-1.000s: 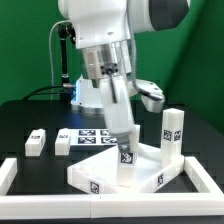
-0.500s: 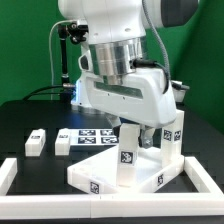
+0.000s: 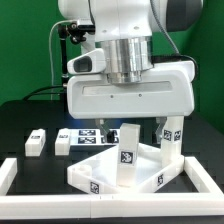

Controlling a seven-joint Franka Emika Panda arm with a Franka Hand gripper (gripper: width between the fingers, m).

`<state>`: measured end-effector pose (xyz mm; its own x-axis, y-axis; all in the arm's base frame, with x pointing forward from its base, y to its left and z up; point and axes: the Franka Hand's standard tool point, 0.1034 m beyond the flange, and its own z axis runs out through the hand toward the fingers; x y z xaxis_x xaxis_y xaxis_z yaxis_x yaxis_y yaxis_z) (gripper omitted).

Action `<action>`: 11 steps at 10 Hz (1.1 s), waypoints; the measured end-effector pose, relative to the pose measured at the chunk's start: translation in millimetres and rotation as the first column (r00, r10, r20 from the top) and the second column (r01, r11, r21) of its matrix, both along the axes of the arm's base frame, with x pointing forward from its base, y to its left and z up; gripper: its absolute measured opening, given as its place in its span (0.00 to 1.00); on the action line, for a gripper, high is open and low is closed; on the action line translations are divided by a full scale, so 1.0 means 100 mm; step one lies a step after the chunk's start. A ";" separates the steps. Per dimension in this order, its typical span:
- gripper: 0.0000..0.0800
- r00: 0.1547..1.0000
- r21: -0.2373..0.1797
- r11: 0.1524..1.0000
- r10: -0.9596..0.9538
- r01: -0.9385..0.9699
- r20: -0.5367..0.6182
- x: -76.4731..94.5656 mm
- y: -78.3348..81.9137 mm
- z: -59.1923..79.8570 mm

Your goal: Assemble desk

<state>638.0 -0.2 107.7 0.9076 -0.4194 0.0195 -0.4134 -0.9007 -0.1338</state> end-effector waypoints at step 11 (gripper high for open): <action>0.36 0.461 0.001 0.467 -0.873 0.884 -0.160 -0.03 -0.33 -0.03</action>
Offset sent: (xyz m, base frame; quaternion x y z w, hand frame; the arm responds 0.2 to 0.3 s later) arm 0.0000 0.0000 0.0000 0.0000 0.0000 0.1296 0.9916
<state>635.3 -32.9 104.2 0.0489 -0.9907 -0.1268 -0.9970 -0.0407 -0.0665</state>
